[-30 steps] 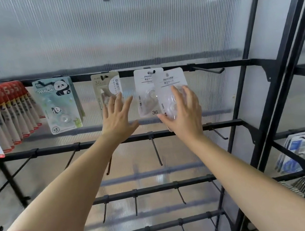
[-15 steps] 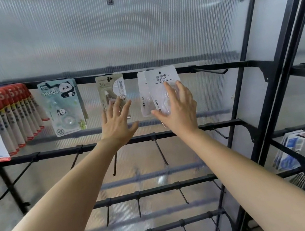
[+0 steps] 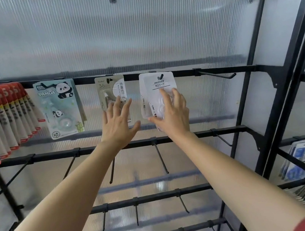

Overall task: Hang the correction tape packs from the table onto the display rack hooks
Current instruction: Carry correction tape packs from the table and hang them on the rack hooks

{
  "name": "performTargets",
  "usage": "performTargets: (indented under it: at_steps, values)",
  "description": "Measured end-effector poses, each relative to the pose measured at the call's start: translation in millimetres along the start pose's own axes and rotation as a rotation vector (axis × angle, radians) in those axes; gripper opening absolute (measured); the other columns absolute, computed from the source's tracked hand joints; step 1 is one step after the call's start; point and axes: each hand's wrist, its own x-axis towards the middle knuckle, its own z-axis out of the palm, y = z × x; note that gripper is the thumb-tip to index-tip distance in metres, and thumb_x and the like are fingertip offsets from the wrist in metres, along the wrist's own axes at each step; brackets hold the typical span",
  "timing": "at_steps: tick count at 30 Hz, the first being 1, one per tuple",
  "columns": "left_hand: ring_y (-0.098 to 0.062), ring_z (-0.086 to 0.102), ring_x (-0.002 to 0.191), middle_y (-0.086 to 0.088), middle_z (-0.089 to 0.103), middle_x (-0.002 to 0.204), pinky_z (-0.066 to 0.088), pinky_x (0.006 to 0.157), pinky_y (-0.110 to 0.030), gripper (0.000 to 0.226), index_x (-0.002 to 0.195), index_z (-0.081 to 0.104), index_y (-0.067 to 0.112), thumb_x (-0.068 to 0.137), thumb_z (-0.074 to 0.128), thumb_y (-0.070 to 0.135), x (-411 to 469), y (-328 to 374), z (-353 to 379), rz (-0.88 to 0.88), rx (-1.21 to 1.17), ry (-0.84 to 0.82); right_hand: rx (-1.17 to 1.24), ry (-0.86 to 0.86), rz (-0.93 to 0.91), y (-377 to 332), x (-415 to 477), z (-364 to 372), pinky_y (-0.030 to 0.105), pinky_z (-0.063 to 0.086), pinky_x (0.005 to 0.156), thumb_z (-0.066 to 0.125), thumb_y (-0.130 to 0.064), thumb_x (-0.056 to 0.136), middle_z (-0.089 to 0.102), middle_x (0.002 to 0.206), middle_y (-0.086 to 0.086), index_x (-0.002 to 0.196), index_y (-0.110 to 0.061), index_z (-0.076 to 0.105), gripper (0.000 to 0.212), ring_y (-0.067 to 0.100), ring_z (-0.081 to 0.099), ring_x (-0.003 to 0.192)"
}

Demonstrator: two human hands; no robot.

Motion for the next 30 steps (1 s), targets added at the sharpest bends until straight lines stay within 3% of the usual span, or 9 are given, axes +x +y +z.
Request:
performTargets:
  at_steps: [12,15,19,26,30]
  values:
    - [-0.027,-0.012,0.147,-0.003,-0.011,0.161,-0.007,0.117,-0.043,0.077,0.153,0.000,0.030,0.095,0.046,0.050,11,2,14,-0.041,0.023,0.032,-0.020,-0.075,0.040,1,38,37,0.046,0.038,0.105,0.068,-0.059,0.076,0.010,0.156,0.014,0.151,-0.024,0.018,0.096,0.035,0.014,0.141]
    - [-0.026,-0.010,0.147,-0.003,-0.008,0.161,-0.004,0.119,-0.045,0.077,0.153,0.002,0.029,0.094,0.048,0.049,9,-1,9,-0.045,0.005,0.041,0.014,-0.108,0.047,-1,35,35,0.054,0.029,0.111,0.064,-0.058,0.080,0.002,0.158,0.014,0.153,-0.026,0.013,0.094,0.036,0.006,0.144]
    - [-0.026,-0.005,0.147,-0.005,-0.002,0.161,0.000,0.119,-0.047,0.077,0.153,0.007,0.029,0.093,0.052,0.046,-5,-5,0,-0.045,-0.063,0.067,0.047,-0.098,0.025,-1,9,23,0.055,0.012,0.115,0.053,-0.052,0.091,-0.005,0.161,0.010,0.154,-0.027,0.006,0.083,0.032,-0.002,0.147]
    - [-0.026,-0.003,0.147,-0.004,-0.001,0.161,-0.002,0.118,-0.046,0.072,0.153,0.011,0.029,0.094,0.048,0.049,-49,-3,-17,0.001,0.008,0.021,0.033,-0.254,0.002,12,-75,-5,0.058,0.019,0.114,0.051,-0.044,0.095,0.009,0.159,0.013,0.154,-0.026,0.007,0.075,0.032,0.008,0.147]
    - [-0.027,-0.004,0.147,-0.005,-0.002,0.161,-0.003,0.118,-0.046,0.073,0.153,0.010,0.027,0.094,0.046,0.050,-93,11,-13,0.040,0.019,-0.065,-0.084,-0.387,0.043,23,-122,-21,0.052,0.011,0.118,0.045,-0.046,0.097,0.002,0.161,0.012,0.154,-0.026,0.001,0.075,0.031,0.004,0.147]
